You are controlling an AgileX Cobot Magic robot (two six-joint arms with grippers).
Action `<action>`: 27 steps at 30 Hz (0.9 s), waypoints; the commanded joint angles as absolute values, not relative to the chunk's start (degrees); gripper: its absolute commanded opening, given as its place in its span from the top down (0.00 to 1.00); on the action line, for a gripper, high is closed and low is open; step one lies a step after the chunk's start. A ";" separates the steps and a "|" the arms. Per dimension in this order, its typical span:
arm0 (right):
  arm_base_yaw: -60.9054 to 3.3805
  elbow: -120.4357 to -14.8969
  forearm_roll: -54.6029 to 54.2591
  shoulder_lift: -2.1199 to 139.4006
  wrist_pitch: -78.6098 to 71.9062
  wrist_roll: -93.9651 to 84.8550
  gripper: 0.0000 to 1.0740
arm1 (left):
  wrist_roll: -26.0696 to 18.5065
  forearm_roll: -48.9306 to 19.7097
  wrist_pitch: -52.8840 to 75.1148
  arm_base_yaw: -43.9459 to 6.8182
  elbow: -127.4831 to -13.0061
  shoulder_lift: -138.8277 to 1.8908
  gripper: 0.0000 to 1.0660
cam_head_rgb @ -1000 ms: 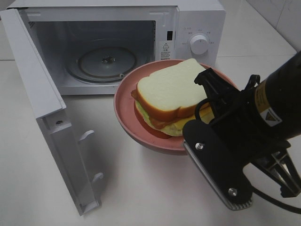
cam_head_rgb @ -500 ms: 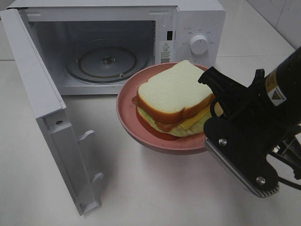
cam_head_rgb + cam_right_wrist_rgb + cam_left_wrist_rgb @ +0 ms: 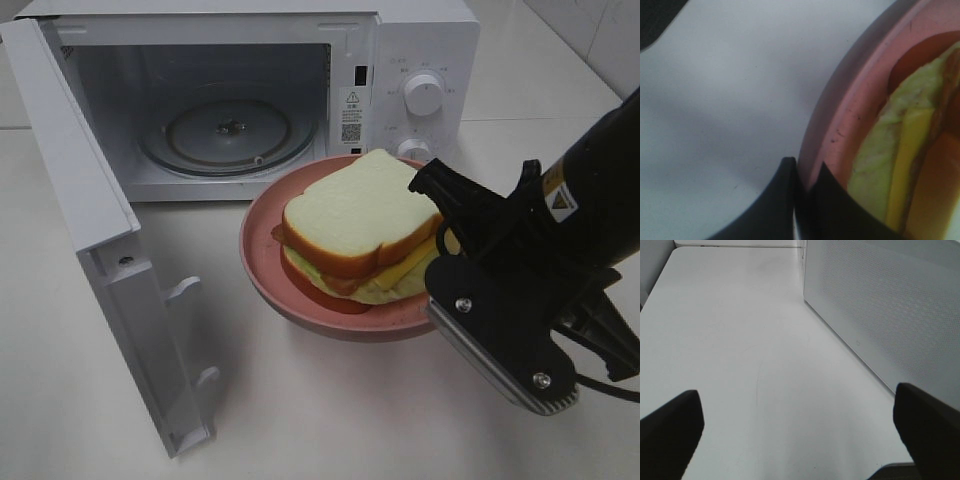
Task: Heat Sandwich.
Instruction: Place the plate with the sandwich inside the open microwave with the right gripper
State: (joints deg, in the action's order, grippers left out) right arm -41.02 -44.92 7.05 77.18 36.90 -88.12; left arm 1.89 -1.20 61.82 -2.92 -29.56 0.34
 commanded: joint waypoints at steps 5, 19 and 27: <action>-40.62 -50.08 3.72 81.76 34.66 -89.73 1.00 | 2.01 -1.38 61.31 -3.21 -29.51 1.43 0.08; -40.62 -59.01 -1.20 91.44 34.26 -93.16 1.00 | 2.01 -1.38 61.31 -3.21 -29.51 1.43 0.08; -40.62 -64.52 -1.66 96.14 34.26 -93.56 1.00 | 2.01 -1.38 61.31 -3.21 -29.51 1.43 0.08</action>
State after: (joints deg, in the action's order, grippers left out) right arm -41.02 -63.20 -0.92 95.63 35.58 -92.70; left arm 1.89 -1.20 61.82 -2.92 -29.56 0.34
